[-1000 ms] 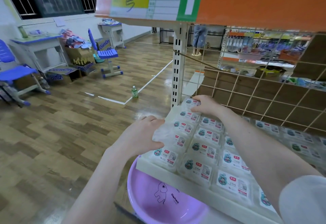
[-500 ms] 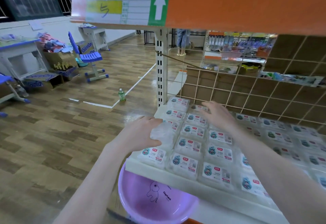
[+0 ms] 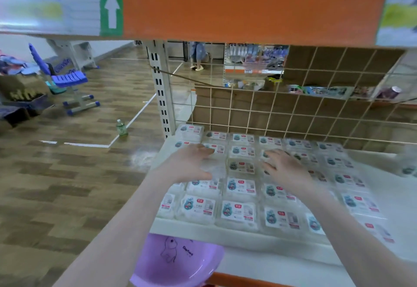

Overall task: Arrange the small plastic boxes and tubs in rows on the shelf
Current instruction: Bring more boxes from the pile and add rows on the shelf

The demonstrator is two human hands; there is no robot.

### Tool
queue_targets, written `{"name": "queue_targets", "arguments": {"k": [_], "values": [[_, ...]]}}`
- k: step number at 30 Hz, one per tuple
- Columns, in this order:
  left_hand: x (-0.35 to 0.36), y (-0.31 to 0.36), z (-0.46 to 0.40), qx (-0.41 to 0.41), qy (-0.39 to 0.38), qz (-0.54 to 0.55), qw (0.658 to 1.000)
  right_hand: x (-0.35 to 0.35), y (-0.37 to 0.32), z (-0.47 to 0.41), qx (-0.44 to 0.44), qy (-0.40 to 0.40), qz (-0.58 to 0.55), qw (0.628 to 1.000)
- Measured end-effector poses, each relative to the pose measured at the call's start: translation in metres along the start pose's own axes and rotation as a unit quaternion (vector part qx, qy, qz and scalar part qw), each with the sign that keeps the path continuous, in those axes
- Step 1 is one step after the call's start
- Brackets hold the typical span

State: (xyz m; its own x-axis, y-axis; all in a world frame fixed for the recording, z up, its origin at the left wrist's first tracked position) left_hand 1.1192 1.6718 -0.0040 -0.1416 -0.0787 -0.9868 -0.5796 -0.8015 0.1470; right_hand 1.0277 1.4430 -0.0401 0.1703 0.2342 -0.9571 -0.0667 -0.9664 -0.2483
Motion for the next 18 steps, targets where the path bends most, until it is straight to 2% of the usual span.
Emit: {"name": "queue_targets", "arguments": {"k": [5,14,18], "values": [[0.013,0.024,-0.007,0.014,-0.036,-0.019,0.999,0.017,0.014,0.012,0.018,-0.046,0.007,0.999],[0.014,0.031,-0.007,0.005,-0.060,-0.026,0.998,0.023,0.019,0.013,0.016,-0.010,0.005,1.000],[0.010,0.029,-0.004,-0.007,-0.087,0.014,0.996,0.021,0.017,0.013,0.011,-0.002,0.010,1.000]]}}
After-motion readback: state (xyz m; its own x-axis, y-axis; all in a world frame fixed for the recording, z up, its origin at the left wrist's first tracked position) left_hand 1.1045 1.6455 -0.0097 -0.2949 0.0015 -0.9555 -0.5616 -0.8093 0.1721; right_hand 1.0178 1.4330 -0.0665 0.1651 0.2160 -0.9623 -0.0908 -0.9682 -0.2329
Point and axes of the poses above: each hand's wrist, its own z-axis away from the middle knuckle, its own x-axis out of the palm, y = z × x, the point moved 4 cm from there along -z, towards the middle knuckle, and after that the axes turned 12 degrees about -x, right-handed, at the moved point
